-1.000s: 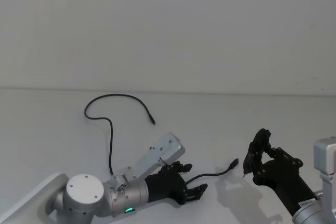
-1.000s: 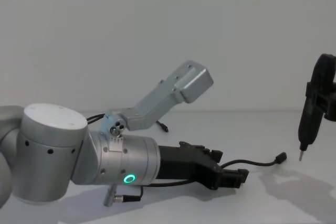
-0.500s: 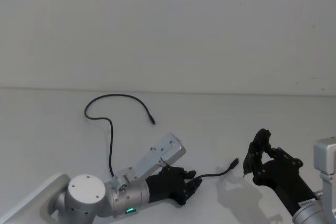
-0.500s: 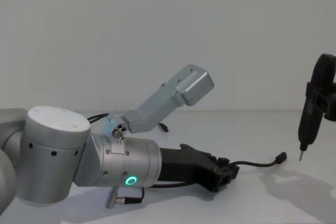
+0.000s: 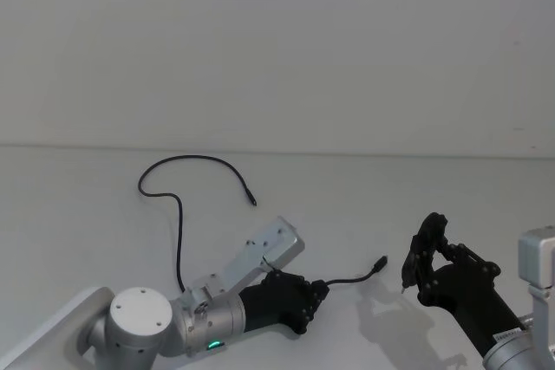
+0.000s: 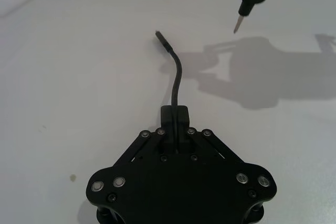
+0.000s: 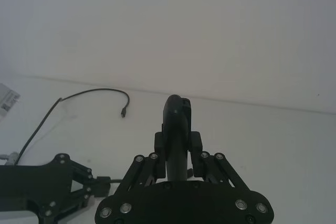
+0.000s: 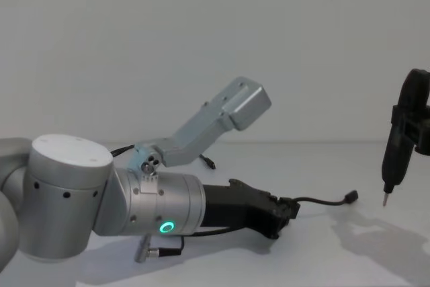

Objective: Pick up the data cable with the one hand.

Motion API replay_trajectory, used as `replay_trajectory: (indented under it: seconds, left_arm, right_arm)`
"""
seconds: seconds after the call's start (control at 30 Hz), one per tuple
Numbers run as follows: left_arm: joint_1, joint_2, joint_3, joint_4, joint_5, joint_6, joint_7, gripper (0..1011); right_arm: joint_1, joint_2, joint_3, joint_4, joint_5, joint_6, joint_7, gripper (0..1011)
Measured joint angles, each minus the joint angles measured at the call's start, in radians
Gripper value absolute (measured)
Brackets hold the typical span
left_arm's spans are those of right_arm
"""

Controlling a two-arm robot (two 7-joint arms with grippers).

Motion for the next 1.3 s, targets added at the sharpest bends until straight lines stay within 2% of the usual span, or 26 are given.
replay_trajectory:
  seconds: [0.13, 0.4, 0.87, 1.13, 1.3]
  left_arm:
    - [0.006, 0.007, -0.010, -0.023, -0.004, -0.006, 0.002, 43]
    - [0.021, 0.050, -0.030, -0.106, -0.022, -0.007, -0.013, 42]
    - [0.067, 0.189, -0.058, -0.307, -0.066, 0.032, -0.088, 43]
    - [0.103, 0.266, -0.073, -0.395, -0.083, 0.064, -0.105, 43]
    - [0.122, 0.300, -0.080, -0.431, -0.092, 0.075, -0.109, 43]
  right_arm:
    - [0.000, 0.000, 0.000, 0.000, 0.000, 0.000, 0.000, 269]
    - [0.000, 0.000, 0.000, 0.000, 0.000, 0.000, 0.000, 269]
    - [0.000, 0.000, 0.000, 0.000, 0.000, 0.000, 0.000, 269]
    - [0.000, 0.000, 0.000, 0.000, 0.000, 0.000, 0.000, 269]
    - [0.000, 0.000, 0.000, 0.000, 0.000, 0.000, 0.000, 269]
